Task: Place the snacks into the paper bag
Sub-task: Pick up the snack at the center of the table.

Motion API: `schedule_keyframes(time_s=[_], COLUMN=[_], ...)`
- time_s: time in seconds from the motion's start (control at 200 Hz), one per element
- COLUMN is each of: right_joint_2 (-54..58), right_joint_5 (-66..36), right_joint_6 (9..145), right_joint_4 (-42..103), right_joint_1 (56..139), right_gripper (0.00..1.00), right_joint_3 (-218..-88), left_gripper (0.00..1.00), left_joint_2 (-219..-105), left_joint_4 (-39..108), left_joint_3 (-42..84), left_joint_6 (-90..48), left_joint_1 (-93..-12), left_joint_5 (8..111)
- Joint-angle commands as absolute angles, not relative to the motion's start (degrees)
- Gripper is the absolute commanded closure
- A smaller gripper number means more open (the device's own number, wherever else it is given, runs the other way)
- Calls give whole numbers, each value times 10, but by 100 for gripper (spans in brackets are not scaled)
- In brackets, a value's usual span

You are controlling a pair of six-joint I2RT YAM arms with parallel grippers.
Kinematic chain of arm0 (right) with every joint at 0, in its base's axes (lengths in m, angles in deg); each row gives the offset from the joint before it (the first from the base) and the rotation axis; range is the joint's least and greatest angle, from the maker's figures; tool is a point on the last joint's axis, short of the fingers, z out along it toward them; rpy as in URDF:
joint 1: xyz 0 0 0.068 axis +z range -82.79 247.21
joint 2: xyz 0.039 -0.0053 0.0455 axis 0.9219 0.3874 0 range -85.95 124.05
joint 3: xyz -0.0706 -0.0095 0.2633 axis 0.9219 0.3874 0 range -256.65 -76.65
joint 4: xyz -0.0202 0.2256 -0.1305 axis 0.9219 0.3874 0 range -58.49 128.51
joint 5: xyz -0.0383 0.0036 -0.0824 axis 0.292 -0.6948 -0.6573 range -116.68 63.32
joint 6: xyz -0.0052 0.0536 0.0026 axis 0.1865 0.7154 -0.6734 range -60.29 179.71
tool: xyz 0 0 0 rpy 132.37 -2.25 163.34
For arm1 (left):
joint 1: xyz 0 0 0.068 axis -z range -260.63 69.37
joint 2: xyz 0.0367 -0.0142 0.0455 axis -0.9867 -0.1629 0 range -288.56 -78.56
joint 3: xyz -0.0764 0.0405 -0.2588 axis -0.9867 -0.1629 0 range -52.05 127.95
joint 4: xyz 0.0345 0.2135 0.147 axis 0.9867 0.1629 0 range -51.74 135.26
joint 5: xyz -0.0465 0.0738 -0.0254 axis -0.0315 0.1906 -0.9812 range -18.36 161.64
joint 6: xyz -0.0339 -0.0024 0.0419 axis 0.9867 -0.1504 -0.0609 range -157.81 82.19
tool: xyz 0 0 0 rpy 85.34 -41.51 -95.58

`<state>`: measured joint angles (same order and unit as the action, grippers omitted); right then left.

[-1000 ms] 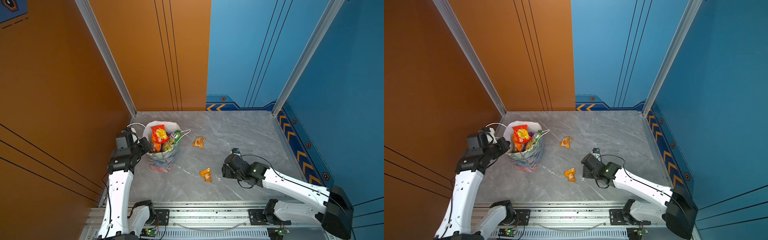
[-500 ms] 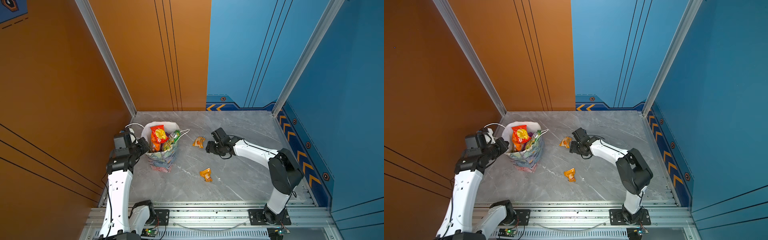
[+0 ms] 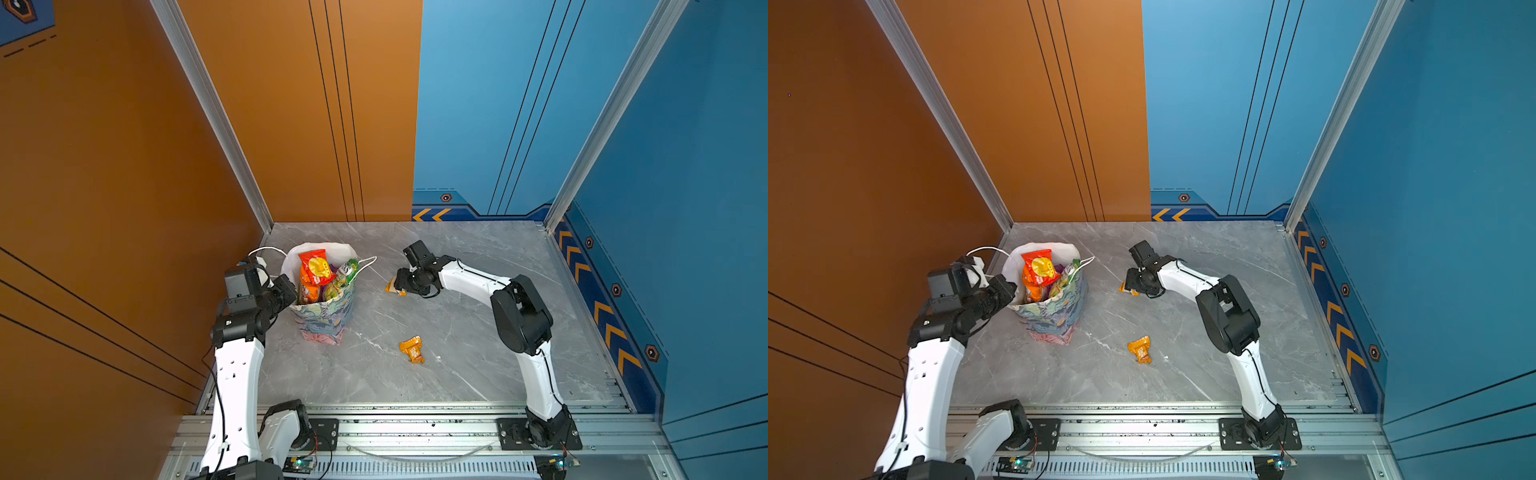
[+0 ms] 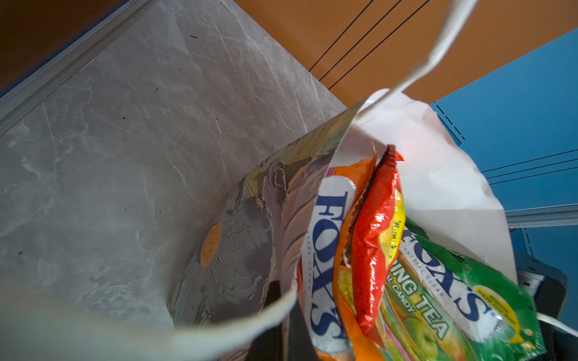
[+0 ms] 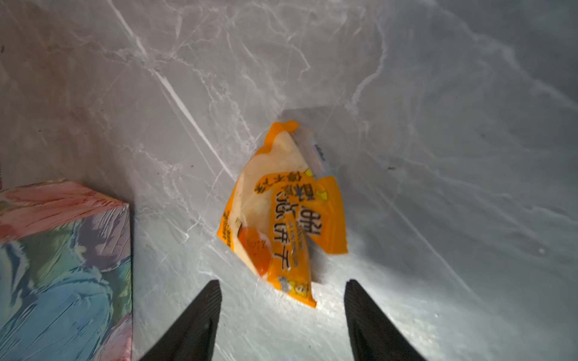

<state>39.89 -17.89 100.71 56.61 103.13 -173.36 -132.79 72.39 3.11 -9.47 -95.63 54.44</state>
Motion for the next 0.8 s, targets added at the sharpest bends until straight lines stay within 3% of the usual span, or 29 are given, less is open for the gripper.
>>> schedule_keyframes(time_s=[0.0,0.295,0.611,0.791], right_joint_2=[425,465,447,396], right_joint_5=[-193,-188,-199,-204], right_joint_6=[988,979,979,988], right_joint_4=[622,636,628,592], right_joint_1=[1028,1028,1032,1032], right_gripper=[38,50,81,91], right_joint_3=[-1773,-1820,-1799,-1724], left_gripper=[100,100,100,100], left_joint_2=[-1323,-1322,-1322,-1322], left_joint_4=[707,707,707,706], left_joint_3=[29,29,29,29], left_joint_6=[-96,-95,-94,-93], left_joint_1=[-963,-965,-967,-968], left_joint_5=[533,531,527,526])
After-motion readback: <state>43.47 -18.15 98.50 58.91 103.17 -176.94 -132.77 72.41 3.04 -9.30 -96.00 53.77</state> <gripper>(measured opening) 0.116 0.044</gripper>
